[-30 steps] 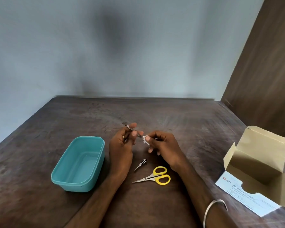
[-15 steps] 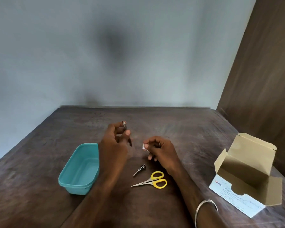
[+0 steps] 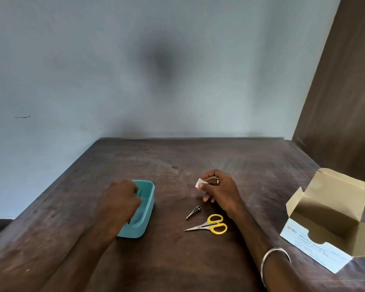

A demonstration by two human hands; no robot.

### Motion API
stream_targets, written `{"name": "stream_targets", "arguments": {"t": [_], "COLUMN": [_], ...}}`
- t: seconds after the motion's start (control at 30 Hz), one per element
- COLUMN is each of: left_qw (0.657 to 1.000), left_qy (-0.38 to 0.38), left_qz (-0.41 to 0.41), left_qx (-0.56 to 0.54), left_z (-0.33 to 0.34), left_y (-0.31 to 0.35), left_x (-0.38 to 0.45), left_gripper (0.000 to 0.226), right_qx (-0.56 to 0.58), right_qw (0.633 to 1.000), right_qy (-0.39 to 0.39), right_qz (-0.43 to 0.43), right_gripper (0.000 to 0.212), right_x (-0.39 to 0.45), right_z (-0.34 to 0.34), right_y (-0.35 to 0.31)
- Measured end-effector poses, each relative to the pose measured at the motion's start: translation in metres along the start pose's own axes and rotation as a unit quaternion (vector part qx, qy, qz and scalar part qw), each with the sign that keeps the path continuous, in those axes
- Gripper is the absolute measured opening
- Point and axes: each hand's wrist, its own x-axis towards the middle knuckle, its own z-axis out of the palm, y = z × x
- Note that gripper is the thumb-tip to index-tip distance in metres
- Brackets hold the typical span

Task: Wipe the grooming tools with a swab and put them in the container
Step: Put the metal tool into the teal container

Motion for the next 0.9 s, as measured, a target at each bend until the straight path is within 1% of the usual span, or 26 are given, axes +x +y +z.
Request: {"name": "stream_targets", "arguments": {"t": [0.07, 0.1, 0.17, 0.23, 0.4, 0.47, 0.5, 0.6, 0.67, 0.73, 0.8, 0.87, 0.9], "left_qw": [0.999, 0.999, 0.997, 0.996, 0.996, 0.997, 0.999, 0.997, 0.988, 0.976, 0.971, 0.974, 0.976], "left_qy": [-0.030, -0.045, -0.068, -0.073, -0.074, -0.060, -0.041, 0.056, 0.124, 0.173, 0.175, 0.132, 0.102], "left_qz": [0.001, 0.000, -0.006, -0.008, -0.006, -0.007, -0.003, 0.039, 0.081, 0.127, 0.163, 0.181, 0.187], "left_qx": [0.023, 0.028, 0.037, 0.050, 0.051, 0.036, 0.032, 0.045, 0.045, 0.026, 0.005, 0.014, 0.036], "left_z": [0.004, 0.006, 0.011, 0.013, 0.011, 0.011, 0.010, 0.007, 0.003, 0.004, 0.010, 0.020, 0.026], "left_y": [0.000, 0.002, 0.003, 0.003, 0.005, 0.005, 0.006, 0.016, 0.026, 0.036, 0.046, 0.056, 0.061], "left_x": [0.001, 0.001, 0.003, 0.004, 0.005, 0.005, 0.004, -0.006, -0.017, -0.025, -0.031, -0.033, -0.033], "left_gripper": [0.009, 0.007, 0.015, 0.023, 0.023, 0.025, 0.027, 0.029, 0.026, 0.024, 0.023, 0.025, 0.027], "right_qx": [-0.001, 0.000, -0.006, -0.017, -0.029, -0.029, -0.027, -0.034, -0.043, -0.049, -0.056, -0.064, -0.068], "right_qw": [1.000, 1.000, 1.000, 0.999, 0.999, 0.999, 0.999, 0.999, 0.999, 0.998, 0.998, 0.998, 0.997], "right_qy": [-0.007, -0.011, -0.022, -0.028, -0.029, -0.031, -0.031, -0.028, -0.027, -0.027, -0.028, -0.029, -0.030], "right_qz": [0.001, 0.003, 0.004, 0.001, 0.001, -0.003, -0.002, 0.000, 0.001, 0.003, 0.002, -0.003, -0.005], "right_gripper": [0.023, 0.022, 0.015, 0.008, 0.005, 0.004, 0.005, 0.006, 0.007, 0.005, 0.005, 0.006, 0.007], "right_x": [0.000, 0.001, 0.001, 0.000, 0.000, -0.001, -0.001, -0.001, 0.000, 0.000, -0.001, -0.001, -0.001], "right_z": [0.000, 0.000, 0.001, 0.001, 0.000, 0.000, 0.000, -0.001, -0.001, -0.001, -0.001, -0.002, -0.002], "right_y": [0.000, 0.001, 0.002, 0.003, 0.001, 0.001, 0.002, 0.001, 0.000, 0.000, -0.001, -0.001, -0.002]}}
